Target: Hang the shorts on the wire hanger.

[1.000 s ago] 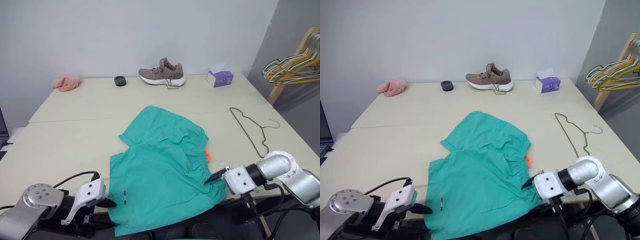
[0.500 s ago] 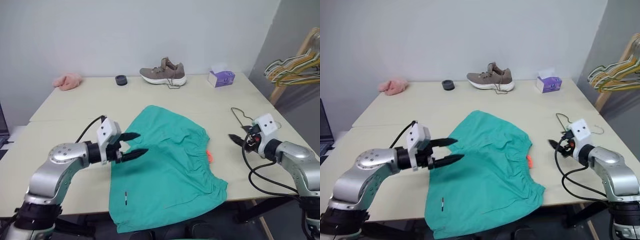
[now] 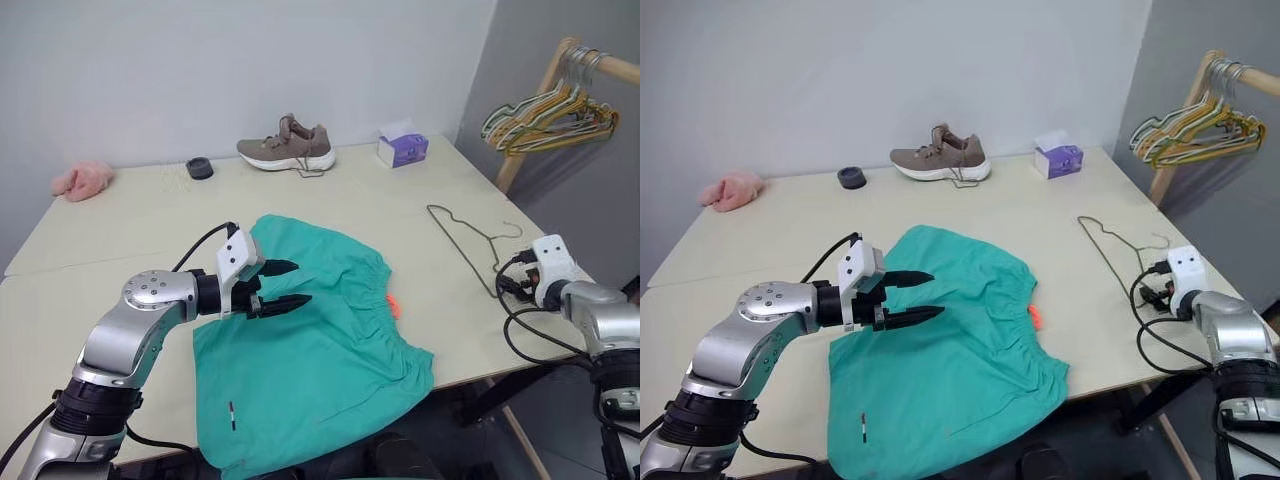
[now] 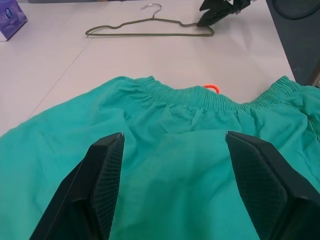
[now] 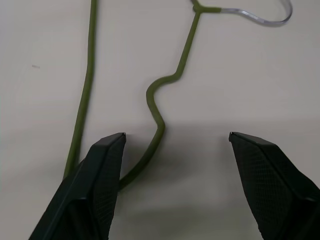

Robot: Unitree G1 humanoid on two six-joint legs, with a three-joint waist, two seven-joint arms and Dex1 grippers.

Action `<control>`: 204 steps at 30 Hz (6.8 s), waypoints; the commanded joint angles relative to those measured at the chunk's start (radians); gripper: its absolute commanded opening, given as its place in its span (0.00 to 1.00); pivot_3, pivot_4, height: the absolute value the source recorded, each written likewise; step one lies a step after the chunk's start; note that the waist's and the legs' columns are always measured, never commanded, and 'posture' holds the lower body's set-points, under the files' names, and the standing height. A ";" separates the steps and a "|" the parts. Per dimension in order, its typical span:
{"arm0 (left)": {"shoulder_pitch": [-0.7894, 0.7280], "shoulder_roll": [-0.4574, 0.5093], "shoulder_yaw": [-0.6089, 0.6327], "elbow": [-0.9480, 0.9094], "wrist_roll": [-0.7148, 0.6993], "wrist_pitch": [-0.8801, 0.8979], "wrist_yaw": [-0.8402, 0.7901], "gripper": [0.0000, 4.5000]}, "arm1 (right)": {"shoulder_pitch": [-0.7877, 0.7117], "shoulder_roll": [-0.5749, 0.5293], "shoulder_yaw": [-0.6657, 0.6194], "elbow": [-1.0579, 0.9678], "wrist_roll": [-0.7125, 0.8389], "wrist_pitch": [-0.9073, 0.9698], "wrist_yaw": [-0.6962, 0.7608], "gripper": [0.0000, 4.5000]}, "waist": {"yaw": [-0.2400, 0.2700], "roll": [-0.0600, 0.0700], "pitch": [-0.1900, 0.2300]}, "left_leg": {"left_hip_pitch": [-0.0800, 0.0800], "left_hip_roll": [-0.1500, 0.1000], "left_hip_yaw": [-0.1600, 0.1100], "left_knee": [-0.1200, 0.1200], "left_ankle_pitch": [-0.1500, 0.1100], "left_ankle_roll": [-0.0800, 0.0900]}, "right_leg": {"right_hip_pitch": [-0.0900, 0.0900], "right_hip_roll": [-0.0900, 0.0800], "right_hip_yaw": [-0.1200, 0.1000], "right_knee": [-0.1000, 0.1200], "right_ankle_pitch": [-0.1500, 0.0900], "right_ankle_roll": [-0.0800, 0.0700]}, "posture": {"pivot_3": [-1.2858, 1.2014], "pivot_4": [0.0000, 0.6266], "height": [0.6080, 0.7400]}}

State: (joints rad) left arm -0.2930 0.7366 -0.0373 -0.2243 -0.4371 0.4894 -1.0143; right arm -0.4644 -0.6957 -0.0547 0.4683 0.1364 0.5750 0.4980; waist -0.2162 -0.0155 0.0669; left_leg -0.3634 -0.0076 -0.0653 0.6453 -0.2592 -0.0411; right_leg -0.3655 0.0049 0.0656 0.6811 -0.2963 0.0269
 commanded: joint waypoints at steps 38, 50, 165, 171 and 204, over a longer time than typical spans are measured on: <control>-0.226 -0.009 0.183 0.388 0.035 0.030 0.160 1.00 | -0.136 0.038 0.138 -0.161 -0.217 -0.322 0.070 0.00 | -0.010 -0.009 -0.021 | -0.002 0.001 0.004 0.001 -0.004 0.004 | -0.004 -0.002 0.006 0.000 0.002 0.003 | 0.42 0.00 1.00; -0.230 0.041 0.139 0.370 -0.028 0.169 -0.012 1.00 | -0.128 0.058 0.239 -0.458 -0.207 -0.456 0.239 0.00 | -0.011 -0.009 -0.020 | -0.002 0.000 0.002 0.000 -0.004 0.004 | -0.004 -0.004 0.005 0.000 0.002 0.003 | 0.42 0.00 1.00; -0.108 0.158 0.097 0.367 0.050 0.028 -0.216 0.68 | 0.191 -0.122 0.094 -0.924 0.336 0.582 0.429 0.00 | -0.029 -0.008 -0.018 | -0.003 0.001 0.002 0.000 -0.004 0.004 | -0.005 -0.004 0.004 -0.001 0.001 0.003 | 0.41 0.00 1.00; -0.050 0.151 0.068 0.317 0.059 -0.001 -0.233 1.00 | 0.360 -0.142 -0.137 -0.955 0.403 0.671 0.368 0.00 | -0.031 -0.008 -0.018 | -0.003 0.001 0.002 0.001 -0.004 0.004 | -0.005 -0.004 0.004 -0.001 0.001 0.003 | 0.40 0.00 1.00; -0.045 0.129 -0.012 0.343 0.142 -0.151 -0.255 1.00 | 0.522 -0.191 -0.107 -1.055 0.520 0.677 0.281 0.00 | -0.046 -0.008 -0.019 | -0.003 0.002 0.005 0.000 -0.004 0.005 | -0.005 0.002 0.006 -0.001 0.001 0.003 | 0.39 0.00 1.00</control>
State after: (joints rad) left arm -0.3213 0.8676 -0.0616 0.1226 -0.2984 0.3585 -1.2753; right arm 0.0678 -0.8822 -0.1656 -0.5635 0.6490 1.2618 0.7889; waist -0.2620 -0.0237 0.0484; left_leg -0.3660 -0.0058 -0.0600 0.6453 -0.2630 -0.0364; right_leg -0.3710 0.0069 0.0720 0.6797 -0.2952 0.0301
